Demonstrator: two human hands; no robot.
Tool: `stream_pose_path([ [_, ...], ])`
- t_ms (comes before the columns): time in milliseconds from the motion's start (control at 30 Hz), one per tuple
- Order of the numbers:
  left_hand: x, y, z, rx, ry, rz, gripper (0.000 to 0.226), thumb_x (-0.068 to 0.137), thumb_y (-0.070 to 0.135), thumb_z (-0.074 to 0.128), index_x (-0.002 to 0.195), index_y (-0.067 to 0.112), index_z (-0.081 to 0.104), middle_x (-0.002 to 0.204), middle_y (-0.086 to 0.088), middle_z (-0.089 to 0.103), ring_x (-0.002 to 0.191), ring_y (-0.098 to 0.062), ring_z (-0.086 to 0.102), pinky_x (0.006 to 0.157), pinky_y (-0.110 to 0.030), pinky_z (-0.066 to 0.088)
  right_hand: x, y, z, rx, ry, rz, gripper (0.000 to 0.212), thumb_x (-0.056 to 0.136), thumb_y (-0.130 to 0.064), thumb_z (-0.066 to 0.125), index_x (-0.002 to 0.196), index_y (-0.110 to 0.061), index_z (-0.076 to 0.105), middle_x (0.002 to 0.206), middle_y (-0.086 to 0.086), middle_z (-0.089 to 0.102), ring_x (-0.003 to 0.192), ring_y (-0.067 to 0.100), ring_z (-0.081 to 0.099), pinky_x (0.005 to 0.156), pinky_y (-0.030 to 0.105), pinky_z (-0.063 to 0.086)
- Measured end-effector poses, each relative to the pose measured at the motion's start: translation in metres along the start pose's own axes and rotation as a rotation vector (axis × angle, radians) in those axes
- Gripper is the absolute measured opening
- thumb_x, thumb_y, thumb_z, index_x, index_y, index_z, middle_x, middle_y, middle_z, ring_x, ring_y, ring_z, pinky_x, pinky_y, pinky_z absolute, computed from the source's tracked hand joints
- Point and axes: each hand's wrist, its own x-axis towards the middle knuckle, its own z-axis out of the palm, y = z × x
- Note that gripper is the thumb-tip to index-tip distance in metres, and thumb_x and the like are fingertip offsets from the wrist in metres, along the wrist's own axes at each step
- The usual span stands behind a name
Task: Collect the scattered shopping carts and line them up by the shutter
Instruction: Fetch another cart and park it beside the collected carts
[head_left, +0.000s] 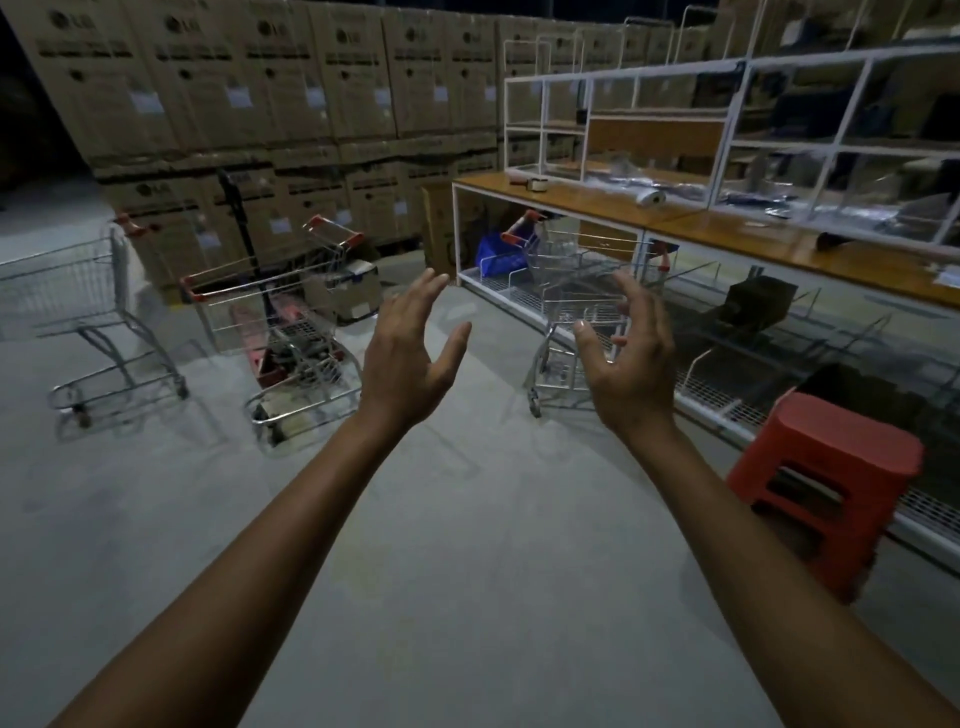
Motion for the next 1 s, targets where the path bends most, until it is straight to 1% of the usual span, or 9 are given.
stream_pose_path([
  [100, 0.068, -0.05, 0.043, 0.029, -0.014, -0.003, 0.059, 0.094, 0.046, 0.053, 0.144, 0.015, 0.048, 0.148, -0.011, 0.05, 0.134, -0.026, 0.047, 0.106, -0.045, 0.044, 0.067, 0.044, 0.05, -0.004, -0.017, 0.009, 0.062, 0.091, -0.046, 0.052, 0.144, -0.014, 0.047, 0.138, 0.009, 0.053, 0.122, 0.022, 0.052, 0.094, 0.048, 0.053],
  [200, 0.128, -0.091, 0.075, 0.027, 0.002, -0.016, 0.058, 0.093, 0.046, 0.054, 0.143, 0.016, 0.049, 0.147, -0.01, 0.051, 0.133, -0.026, 0.048, 0.103, -0.037, 0.041, 0.132, 0.078, 0.094, -0.016, -0.023, 0.016, 0.062, 0.09, -0.048, 0.051, 0.144, -0.016, 0.046, 0.138, 0.007, 0.053, 0.122, 0.021, 0.051, 0.094, 0.046, 0.052],
  [300, 0.172, -0.136, 0.103, 0.041, 0.003, -0.018, 0.055, 0.094, 0.043, 0.056, 0.142, 0.017, 0.05, 0.147, -0.009, 0.051, 0.133, -0.025, 0.048, 0.103, -0.034, 0.038, 0.177, 0.107, 0.139, -0.005, -0.029, 0.033, 0.062, 0.091, -0.047, 0.052, 0.145, -0.018, 0.044, 0.14, 0.007, 0.052, 0.124, 0.022, 0.051, 0.095, 0.047, 0.052],
  [400, 0.213, -0.187, 0.131, 0.052, 0.0, -0.033, 0.055, 0.094, 0.043, 0.056, 0.141, 0.015, 0.051, 0.148, -0.009, 0.05, 0.135, -0.025, 0.046, 0.104, -0.033, 0.036, 0.213, 0.14, 0.189, -0.016, -0.043, 0.033, 0.061, 0.092, -0.046, 0.053, 0.144, -0.017, 0.045, 0.14, 0.008, 0.051, 0.123, 0.022, 0.051, 0.095, 0.044, 0.053],
  [500, 0.25, -0.242, 0.163, 0.046, -0.005, -0.041, 0.053, 0.094, 0.042, 0.057, 0.139, 0.014, 0.053, 0.149, -0.01, 0.05, 0.136, -0.026, 0.045, 0.106, -0.035, 0.035, 0.245, 0.174, 0.243, -0.034, -0.051, 0.042, 0.062, 0.091, -0.048, 0.052, 0.145, -0.018, 0.045, 0.138, 0.008, 0.051, 0.12, 0.022, 0.052, 0.091, 0.045, 0.054],
  [600, 0.291, -0.304, 0.195, 0.027, -0.017, -0.027, 0.055, 0.093, 0.046, 0.055, 0.138, 0.015, 0.054, 0.148, -0.01, 0.05, 0.135, -0.027, 0.046, 0.107, -0.038, 0.036, 0.281, 0.209, 0.305, -0.045, -0.044, 0.042, 0.064, 0.09, -0.05, 0.05, 0.146, -0.019, 0.043, 0.137, 0.008, 0.051, 0.121, 0.022, 0.052, 0.091, 0.044, 0.054],
  [733, 0.364, -0.389, 0.233, 0.028, -0.04, -0.006, 0.056, 0.094, 0.048, 0.053, 0.139, 0.014, 0.054, 0.149, -0.01, 0.049, 0.135, -0.024, 0.044, 0.108, -0.033, 0.031, 0.339, 0.249, 0.392, -0.066, -0.015, 0.043, 0.063, 0.091, -0.047, 0.053, 0.145, -0.016, 0.045, 0.137, 0.011, 0.053, 0.121, 0.025, 0.053, 0.092, 0.045, 0.053],
  [900, 0.476, -0.477, 0.268, 0.032, -0.067, 0.028, 0.056, 0.093, 0.045, 0.056, 0.139, 0.012, 0.055, 0.149, -0.01, 0.049, 0.136, -0.023, 0.043, 0.105, -0.028, 0.029, 0.42, 0.288, 0.484, -0.087, 0.037, 0.087, 0.059, 0.091, -0.042, 0.057, 0.145, -0.021, 0.044, 0.135, 0.01, 0.054, 0.116, 0.027, 0.055, 0.087, 0.051, 0.055],
  [1000, 0.529, -0.521, 0.297, 0.026, -0.1, 0.049, 0.056, 0.094, 0.044, 0.057, 0.14, 0.012, 0.054, 0.15, -0.01, 0.049, 0.136, -0.023, 0.043, 0.105, -0.027, 0.028, 0.459, 0.314, 0.528, -0.102, 0.056, 0.105, 0.06, 0.09, -0.046, 0.056, 0.144, -0.022, 0.043, 0.136, 0.008, 0.053, 0.117, 0.028, 0.056, 0.086, 0.051, 0.055],
])
